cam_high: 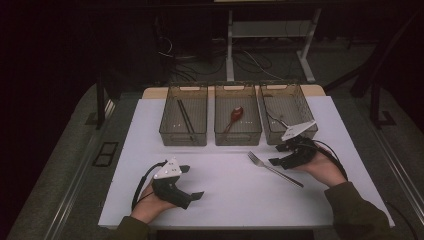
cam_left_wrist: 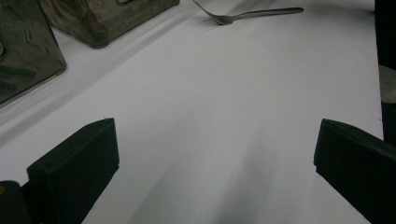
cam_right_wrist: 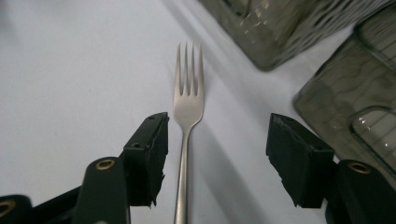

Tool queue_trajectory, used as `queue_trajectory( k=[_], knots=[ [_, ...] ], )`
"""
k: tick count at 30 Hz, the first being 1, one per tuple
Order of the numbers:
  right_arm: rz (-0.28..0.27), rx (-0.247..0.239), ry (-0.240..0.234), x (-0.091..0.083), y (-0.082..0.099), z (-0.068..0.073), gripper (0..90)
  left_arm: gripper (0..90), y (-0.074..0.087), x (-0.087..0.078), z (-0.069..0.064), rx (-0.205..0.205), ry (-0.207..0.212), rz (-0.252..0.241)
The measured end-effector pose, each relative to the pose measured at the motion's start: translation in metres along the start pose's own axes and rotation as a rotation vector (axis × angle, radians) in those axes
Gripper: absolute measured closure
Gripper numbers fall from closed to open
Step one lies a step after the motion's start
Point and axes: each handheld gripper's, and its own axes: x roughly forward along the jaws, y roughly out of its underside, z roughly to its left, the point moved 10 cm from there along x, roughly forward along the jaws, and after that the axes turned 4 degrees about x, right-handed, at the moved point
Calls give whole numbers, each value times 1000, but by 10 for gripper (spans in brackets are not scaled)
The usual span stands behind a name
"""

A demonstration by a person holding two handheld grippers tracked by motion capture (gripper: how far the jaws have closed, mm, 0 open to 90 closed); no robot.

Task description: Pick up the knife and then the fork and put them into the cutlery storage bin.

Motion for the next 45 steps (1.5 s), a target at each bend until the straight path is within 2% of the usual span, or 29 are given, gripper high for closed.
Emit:
queue_trajectory(
  k=[7, 8, 10, 15, 20, 25, 27, 30, 32, 38, 45],
  knots=[
    [127, -31, -7, 11, 8, 6, 426, 0, 0, 0, 0, 0, 0, 1],
    [144, -49, 2, 13, 9, 4, 440, 0, 0, 0, 0, 0, 1, 1],
    [180, -51, -9, 15, 11, 8, 468, 0, 0, 1, -1, -2, 0, 1],
    [285, -83, 0, 22, 19, 9, 549, 0, 0, 1, -1, -2, 0, 1],
    [344, -123, 5, 24, 20, 11, 612, 0, 0, 1, -1, 0, 0, 3],
    [393, -124, 24, 25, 19, 11, 680, 0, 1, 1, -1, -1, 1, 3],
    [413, -117, 17, 26, 19, 13, 714, 0, 1, 1, 0, 0, 0, 3],
    [437, -140, 22, 27, 20, 12, 734, 0, 1, 1, -1, 0, 1, 4],
    [454, -128, 31, 29, 21, 14, 735, 0, 1, 1, -1, 0, 1, 5],
    [476, -130, 20, 29, 21, 16, 806, 0, 1, 1, -1, 1, 2, 7],
    [487, -94, 34, 29, 20, 16, 837, 0, 1, 1, -1, -1, 2, 4]
  ],
)
